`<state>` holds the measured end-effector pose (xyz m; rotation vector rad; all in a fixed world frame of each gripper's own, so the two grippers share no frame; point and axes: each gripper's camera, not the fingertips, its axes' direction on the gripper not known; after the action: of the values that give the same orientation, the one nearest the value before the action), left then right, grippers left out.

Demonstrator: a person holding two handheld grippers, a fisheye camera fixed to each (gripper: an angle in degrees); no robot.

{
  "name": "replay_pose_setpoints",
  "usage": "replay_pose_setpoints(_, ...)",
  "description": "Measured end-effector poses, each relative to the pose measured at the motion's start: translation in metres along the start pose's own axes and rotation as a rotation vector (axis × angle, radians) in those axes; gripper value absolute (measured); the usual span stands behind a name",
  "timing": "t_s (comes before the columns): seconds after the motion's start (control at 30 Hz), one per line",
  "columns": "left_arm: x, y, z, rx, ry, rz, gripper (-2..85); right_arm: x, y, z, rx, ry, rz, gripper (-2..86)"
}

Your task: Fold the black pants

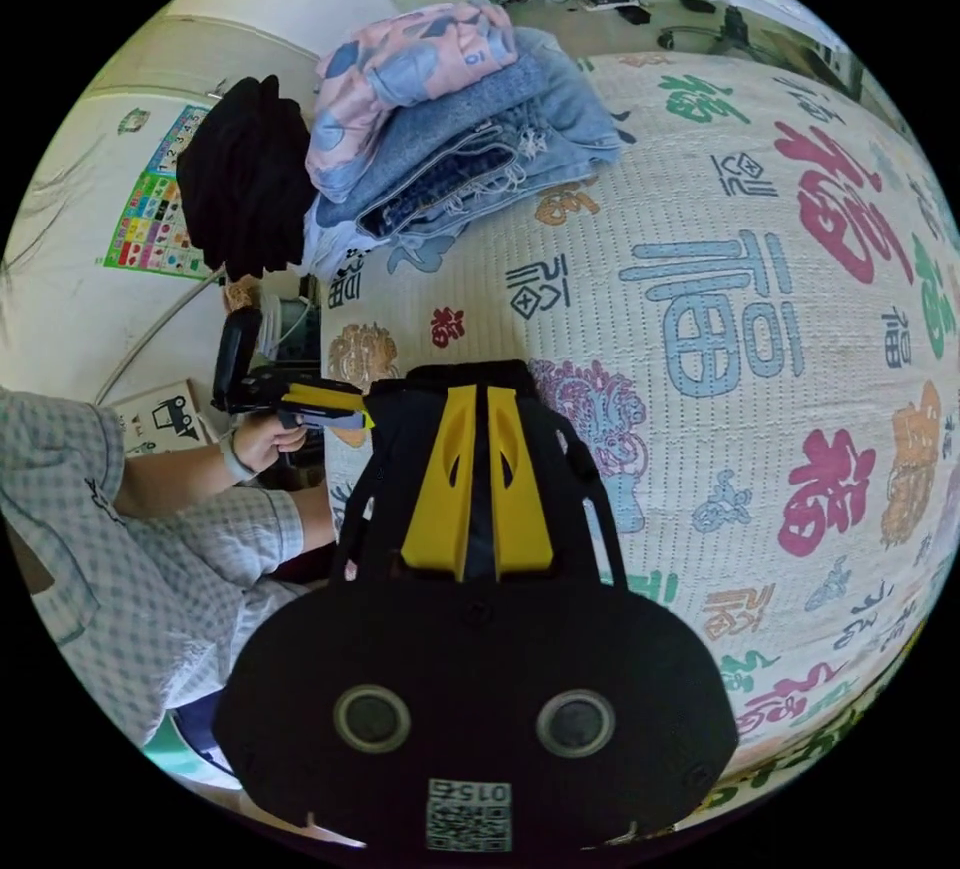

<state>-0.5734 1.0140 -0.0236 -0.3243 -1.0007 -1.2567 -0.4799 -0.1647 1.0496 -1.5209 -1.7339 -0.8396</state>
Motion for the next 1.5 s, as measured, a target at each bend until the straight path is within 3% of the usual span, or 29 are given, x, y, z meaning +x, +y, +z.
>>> replay_pose_setpoints(0.17,0.015,-0.004,0.003,0.036,-0.044,0.094,0.2,0.016,-0.005,-0.003,-0.001,0.02,0.028,2.6)
replay_pose_setpoints(0.3,-0.015,-0.006,0.04,-0.075,-0.055,-0.059,5.0,0.04,-0.006,0.013,-0.074,-0.168,0.093,9.5)
replay_pose_setpoints(0.43,-0.019,0.003,0.026,0.0,-0.02,-0.068,8.9,0.045,0.001,-0.012,0.009,-0.24,0.04,15.3)
replay_pose_setpoints(0.57,-0.027,-0.002,0.032,0.027,0.082,-0.04,16.3,0.049,-0.01,0.009,-0.189,-0.273,-0.064,22.0)
replay_pose_setpoints(0.63,-0.03,-0.009,0.046,-0.005,0.064,-0.04,16.7,0.052,-0.016,0.026,-0.287,-0.252,-0.074,20.4)
replay_pose_setpoints(0.77,-0.032,-0.009,0.047,-0.013,0.054,-0.055,13.7,0.055,-0.02,0.039,-0.289,-0.367,-0.08,15.0)
replay_pose_setpoints(0.93,-0.028,-0.01,0.051,-0.014,0.1,-0.032,9.9,0.058,-0.013,0.035,-0.332,-0.343,-0.122,9.6)
replay_pose_setpoints(1.03,-0.025,-0.012,0.047,-0.002,0.176,-0.017,6.3,0.056,0.003,0.014,-0.252,-0.35,-0.17,6.5)
replay_pose_setpoints(1.2,0.064,0.021,-0.025,0.095,0.086,0.344,4.7,0.045,0.078,-0.059,0.087,-0.466,-0.314,1.1)
replay_pose_setpoints(1.27,0.101,0.038,-0.044,0.102,0.067,0.453,4.6,0.04,0.108,-0.071,0.126,-0.461,-0.319,1.1)
replay_pose_setpoints(1.4,0.161,0.065,-0.055,0.084,-0.094,0.616,4.5,0.045,0.173,-0.08,0.166,-0.4,-0.136,4.4)
replay_pose_setpoints(1.5,0.138,0.058,-0.057,0.111,-0.143,0.426,4.5,0.067,0.204,-0.084,0.227,-0.364,0.063,6.8)
